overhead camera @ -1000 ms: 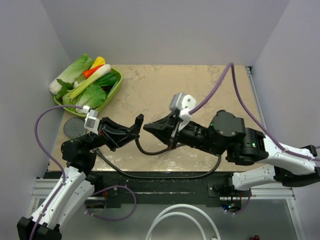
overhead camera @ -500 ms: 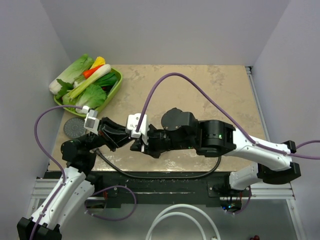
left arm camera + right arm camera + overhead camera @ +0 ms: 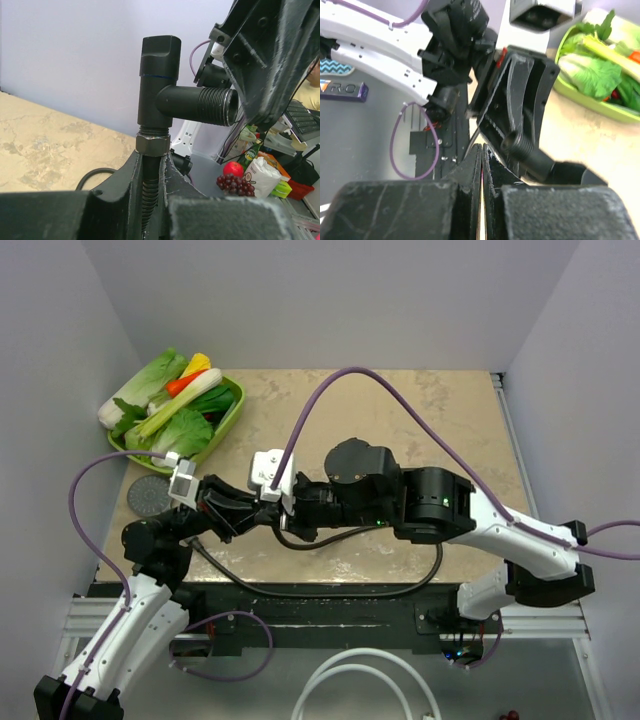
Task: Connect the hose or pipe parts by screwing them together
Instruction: Install the adaptor on the pipeline.
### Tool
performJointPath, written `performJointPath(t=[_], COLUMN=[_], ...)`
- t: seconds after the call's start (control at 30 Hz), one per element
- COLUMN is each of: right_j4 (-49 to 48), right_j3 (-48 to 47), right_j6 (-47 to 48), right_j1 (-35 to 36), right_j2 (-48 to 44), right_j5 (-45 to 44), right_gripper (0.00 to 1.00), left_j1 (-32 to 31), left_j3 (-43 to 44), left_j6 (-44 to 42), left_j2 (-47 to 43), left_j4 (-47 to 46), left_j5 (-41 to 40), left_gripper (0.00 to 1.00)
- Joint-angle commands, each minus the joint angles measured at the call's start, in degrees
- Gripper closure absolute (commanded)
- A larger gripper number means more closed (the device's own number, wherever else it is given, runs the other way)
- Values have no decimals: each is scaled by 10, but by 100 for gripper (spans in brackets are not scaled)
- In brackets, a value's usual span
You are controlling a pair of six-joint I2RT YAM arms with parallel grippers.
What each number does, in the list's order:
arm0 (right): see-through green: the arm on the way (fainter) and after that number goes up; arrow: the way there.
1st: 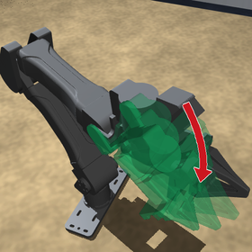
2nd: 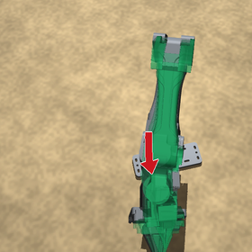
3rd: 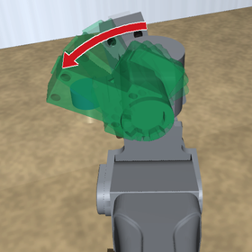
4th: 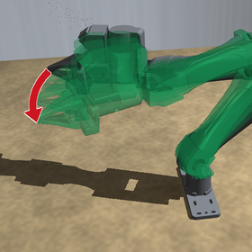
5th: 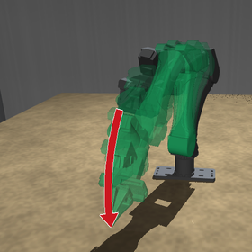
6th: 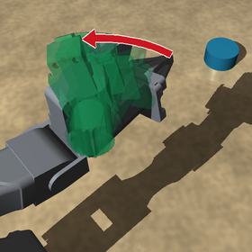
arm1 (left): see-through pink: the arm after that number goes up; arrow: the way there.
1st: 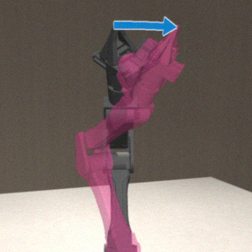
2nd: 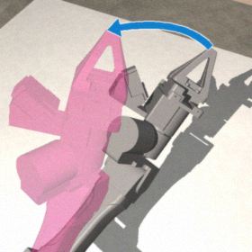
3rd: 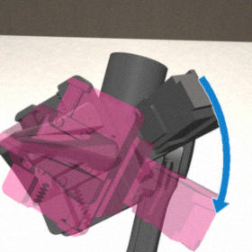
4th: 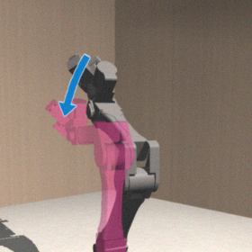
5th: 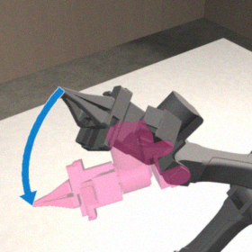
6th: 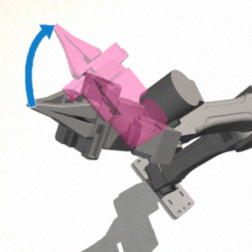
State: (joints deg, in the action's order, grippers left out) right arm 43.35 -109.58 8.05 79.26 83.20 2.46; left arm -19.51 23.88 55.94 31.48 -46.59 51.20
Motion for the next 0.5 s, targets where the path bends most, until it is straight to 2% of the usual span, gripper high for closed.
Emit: performJointPath(t=[0.0,0.47], right_j4=[16,35], right_j3=[-47,-85], right_j6=[28,54], right_j1=[-2,-24], right_j2=[24,57], right_j5=[-11,-34], right_gripper=[100,100], left_j1=[5,5], left_j3=[26,32], left_j6=[-11,-10], left_j2=[-7,-8], left_j4=[-18,-20], left_j5=[-10,-6], left_gripper=[100,100])
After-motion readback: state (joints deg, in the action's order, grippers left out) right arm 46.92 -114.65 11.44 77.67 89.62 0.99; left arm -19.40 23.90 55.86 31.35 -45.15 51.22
